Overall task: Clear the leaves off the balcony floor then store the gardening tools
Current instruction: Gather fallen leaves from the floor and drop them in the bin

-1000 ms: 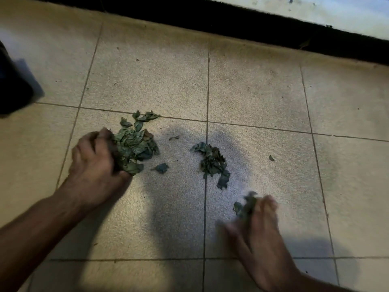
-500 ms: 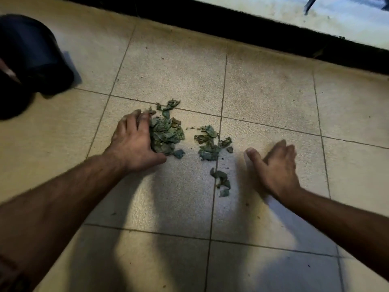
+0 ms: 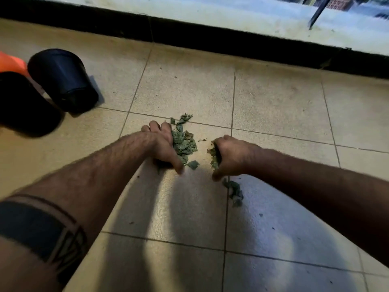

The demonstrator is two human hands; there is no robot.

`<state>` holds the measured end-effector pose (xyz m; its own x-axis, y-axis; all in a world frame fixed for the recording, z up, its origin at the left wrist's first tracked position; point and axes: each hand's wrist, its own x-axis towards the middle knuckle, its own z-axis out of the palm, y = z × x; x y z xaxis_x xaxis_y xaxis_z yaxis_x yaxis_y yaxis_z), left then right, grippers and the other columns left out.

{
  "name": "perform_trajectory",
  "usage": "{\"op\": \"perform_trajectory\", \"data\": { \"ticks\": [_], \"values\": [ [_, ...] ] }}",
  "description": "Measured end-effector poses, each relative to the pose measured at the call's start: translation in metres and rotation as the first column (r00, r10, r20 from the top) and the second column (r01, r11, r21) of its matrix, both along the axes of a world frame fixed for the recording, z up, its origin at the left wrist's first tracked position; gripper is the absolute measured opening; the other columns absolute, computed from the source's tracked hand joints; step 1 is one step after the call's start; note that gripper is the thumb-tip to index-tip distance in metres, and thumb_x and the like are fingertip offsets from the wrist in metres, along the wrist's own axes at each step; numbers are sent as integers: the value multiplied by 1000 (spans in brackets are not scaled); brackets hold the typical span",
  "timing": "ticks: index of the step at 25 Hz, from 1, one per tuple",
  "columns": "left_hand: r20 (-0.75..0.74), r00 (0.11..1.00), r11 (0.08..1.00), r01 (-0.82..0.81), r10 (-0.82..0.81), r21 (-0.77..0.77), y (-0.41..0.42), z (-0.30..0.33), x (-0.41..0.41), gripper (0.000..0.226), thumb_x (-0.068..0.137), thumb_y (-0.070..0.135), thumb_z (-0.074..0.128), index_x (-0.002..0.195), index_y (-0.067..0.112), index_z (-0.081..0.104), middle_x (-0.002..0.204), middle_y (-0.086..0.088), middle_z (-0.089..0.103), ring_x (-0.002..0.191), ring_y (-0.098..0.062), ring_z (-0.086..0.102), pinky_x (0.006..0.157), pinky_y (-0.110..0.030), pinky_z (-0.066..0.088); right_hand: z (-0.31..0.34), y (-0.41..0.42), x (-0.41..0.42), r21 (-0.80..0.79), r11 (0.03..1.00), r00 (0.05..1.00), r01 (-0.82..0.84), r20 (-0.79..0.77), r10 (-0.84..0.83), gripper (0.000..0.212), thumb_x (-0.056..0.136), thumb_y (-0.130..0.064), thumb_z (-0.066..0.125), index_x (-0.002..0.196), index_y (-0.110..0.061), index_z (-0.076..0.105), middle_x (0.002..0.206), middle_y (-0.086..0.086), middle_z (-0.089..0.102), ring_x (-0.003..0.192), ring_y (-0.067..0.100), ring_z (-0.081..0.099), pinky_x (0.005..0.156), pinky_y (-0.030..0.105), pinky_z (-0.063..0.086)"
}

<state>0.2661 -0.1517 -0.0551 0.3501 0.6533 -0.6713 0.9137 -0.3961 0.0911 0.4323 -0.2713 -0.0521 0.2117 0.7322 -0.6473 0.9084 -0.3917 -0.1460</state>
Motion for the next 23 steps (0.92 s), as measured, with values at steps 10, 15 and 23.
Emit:
{"op": "perform_trajectory", "data": {
  "ticks": [10,15,23],
  "values": [
    [232,957,980,147,-174,132,-4,-20,33,69,100,43,44,161,24,17,170,0,6,155,-25,11,125,-45,17,-12,28,-8,278,960,999,-37,26,31,40,99,-21,49,139,-13,49,146,9,46,129,29,49,106,44,46],
    [358,908,949,114,-219,293,-37,-11,-14,44,98,43,44,139,29,53,155,5,40,139,-19,38,119,-40,27,-1,-35,-11,329,938,993,-113,17,113,41,104,-25,43,144,-24,49,144,-4,52,126,21,53,94,34,48],
    [238,969,979,19,-68,205,-21,-29,12,74,100,56,31,161,20,11,170,-4,1,156,-25,4,126,-46,9,-29,24,-15,353,933,998,-68,22,64,46,106,-31,40,150,-19,43,156,6,41,141,27,41,113,46,41]
  ]
}}
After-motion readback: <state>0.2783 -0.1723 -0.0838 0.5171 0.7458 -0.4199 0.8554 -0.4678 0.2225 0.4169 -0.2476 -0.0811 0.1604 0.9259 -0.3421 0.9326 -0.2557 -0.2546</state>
